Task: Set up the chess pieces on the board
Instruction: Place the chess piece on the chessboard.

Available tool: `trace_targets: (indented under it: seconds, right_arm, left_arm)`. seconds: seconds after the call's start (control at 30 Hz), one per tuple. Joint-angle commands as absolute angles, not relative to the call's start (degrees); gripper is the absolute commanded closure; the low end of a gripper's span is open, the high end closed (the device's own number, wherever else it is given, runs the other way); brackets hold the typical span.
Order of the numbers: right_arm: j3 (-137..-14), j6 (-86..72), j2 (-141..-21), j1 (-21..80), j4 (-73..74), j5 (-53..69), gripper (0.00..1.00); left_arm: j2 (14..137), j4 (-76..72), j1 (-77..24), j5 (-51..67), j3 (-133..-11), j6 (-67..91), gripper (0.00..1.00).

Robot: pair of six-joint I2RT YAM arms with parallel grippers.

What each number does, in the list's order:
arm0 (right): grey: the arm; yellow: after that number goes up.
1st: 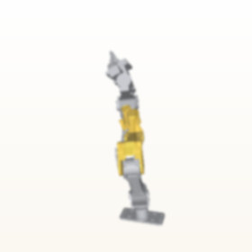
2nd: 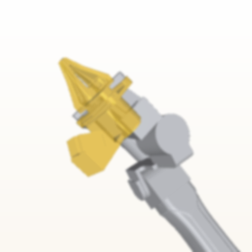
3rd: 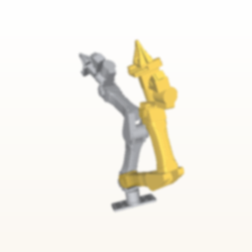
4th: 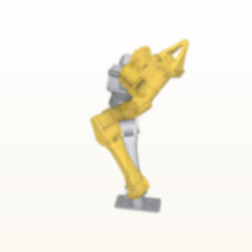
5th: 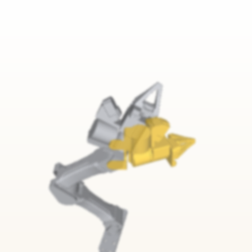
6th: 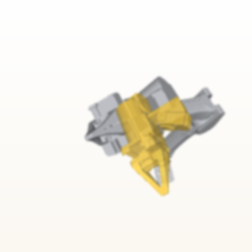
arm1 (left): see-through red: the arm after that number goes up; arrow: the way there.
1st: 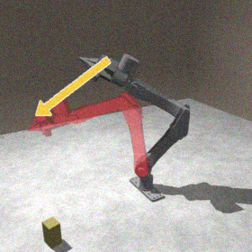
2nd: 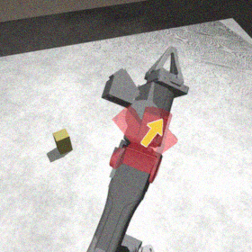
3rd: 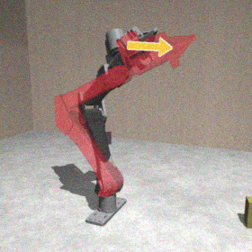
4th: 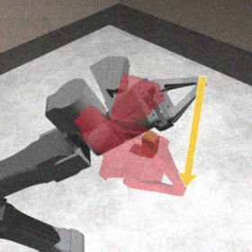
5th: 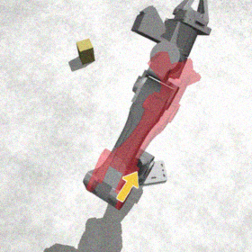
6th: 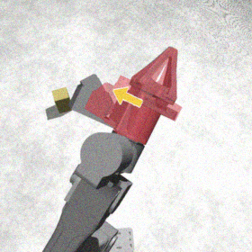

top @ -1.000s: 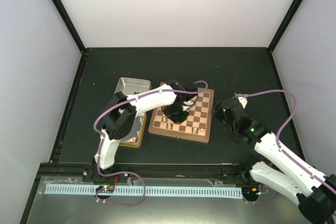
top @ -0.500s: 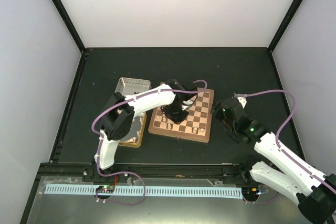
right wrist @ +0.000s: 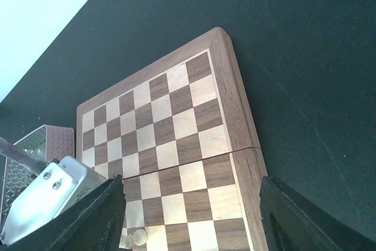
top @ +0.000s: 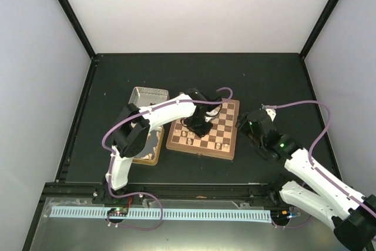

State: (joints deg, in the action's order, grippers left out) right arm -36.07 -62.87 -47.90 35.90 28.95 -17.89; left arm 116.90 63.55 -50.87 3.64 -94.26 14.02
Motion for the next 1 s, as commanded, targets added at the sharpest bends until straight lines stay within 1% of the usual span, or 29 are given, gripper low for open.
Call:
trace_targets:
  seconds: [0.0, 0.1, 0.27, 0.37, 0.47, 0.57, 0.8, 0.97]
  right_arm:
    - [-35.95, -62.32, -47.34, 35.68, 28.73, -19.08, 0.36]
    - [-35.95, -62.23, -47.37, 35.66, 28.60, -19.19, 0.36]
    - [-35.95, -62.23, -47.46, 35.64, 28.60, -19.40, 0.36]
    - [-35.86, -62.25, -47.54, 35.65, 28.49, -19.51, 0.36]
    - [-35.95, -62.14, -47.64, 35.64, 28.36, -19.42, 0.36]
    - [-35.97, -62.14, -47.65, 35.60, 28.42, -19.41, 0.36]
    - [-35.77, -62.23, -47.72, 35.67, 28.26, -19.26, 0.36]
    - [-35.68, -62.27, -47.81, 35.62, 28.16, -19.05, 0.36]
  left_arm:
    - [117.92, 61.56, -50.98, 4.30, -96.79, 14.54, 0.70]
    - [118.49, 60.80, -50.98, 4.35, -96.94, 14.71, 0.71]
    - [119.81, 61.08, -51.00, 4.44, -97.31, 14.55, 0.77]
    - [120.10, 61.10, -50.98, 4.16, -96.95, 14.59, 0.82]
    - [120.15, 61.66, -50.95, 3.85, -96.94, 14.59, 0.91]
    - [119.70, 63.55, -50.98, 1.51, -97.11, 14.85, 0.96]
    - [118.04, 65.18, -50.98, 0.74, -95.15, 14.77, 0.96]
    - [117.25, 64.11, -50.98, 2.75, -93.65, 14.68, 0.94]
